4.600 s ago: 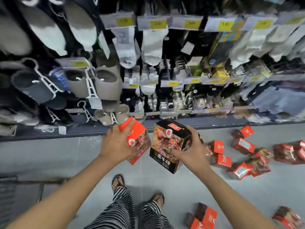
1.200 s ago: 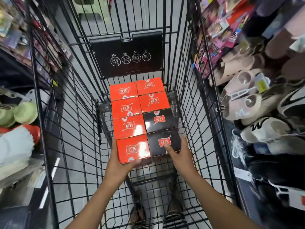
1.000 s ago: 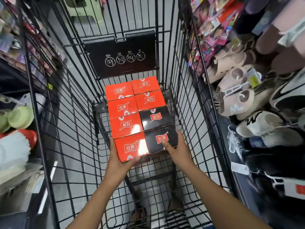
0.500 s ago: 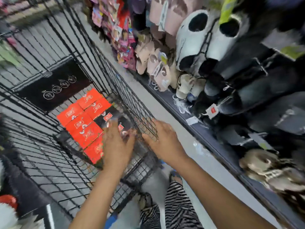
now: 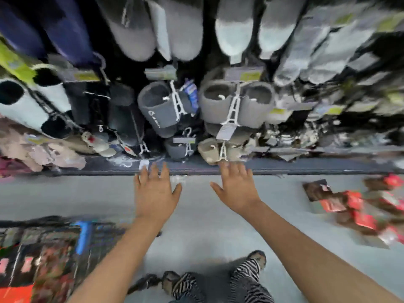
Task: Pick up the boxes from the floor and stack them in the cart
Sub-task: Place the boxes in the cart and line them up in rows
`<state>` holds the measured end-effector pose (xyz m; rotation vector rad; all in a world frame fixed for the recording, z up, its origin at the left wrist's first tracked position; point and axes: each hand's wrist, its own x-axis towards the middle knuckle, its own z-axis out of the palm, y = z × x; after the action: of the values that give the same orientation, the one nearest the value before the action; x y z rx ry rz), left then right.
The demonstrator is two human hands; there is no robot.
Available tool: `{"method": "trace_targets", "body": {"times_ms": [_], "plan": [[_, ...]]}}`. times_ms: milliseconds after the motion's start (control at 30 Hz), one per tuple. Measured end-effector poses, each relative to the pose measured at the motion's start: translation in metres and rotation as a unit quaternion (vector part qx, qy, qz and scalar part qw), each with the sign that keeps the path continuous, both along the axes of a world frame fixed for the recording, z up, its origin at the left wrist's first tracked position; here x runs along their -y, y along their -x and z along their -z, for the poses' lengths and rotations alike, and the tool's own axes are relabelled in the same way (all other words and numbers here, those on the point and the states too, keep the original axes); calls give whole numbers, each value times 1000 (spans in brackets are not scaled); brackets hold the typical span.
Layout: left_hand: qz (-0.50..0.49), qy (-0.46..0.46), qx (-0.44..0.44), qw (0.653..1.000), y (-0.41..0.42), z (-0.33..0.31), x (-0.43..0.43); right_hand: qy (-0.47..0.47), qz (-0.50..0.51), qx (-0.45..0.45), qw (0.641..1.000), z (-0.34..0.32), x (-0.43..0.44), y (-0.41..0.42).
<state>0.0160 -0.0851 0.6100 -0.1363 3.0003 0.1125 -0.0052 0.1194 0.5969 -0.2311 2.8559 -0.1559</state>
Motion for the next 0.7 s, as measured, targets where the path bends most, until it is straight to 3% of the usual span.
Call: {"method": "trace_targets", "body": {"times_ms": [200,333,533,700], "plan": [[145,46,39,988,34,7,-190,-35,113,14,993,4,-188,-27],[253,48,68,964,40,27,-304,-30,203,79,976,21,-297,-58],[375,59,86,921,48,74,-424,2,358,70,931,64,-418,-108],[437,65,94,892,68,139,-509,12,448,113,887,126,-491,-123]]}}
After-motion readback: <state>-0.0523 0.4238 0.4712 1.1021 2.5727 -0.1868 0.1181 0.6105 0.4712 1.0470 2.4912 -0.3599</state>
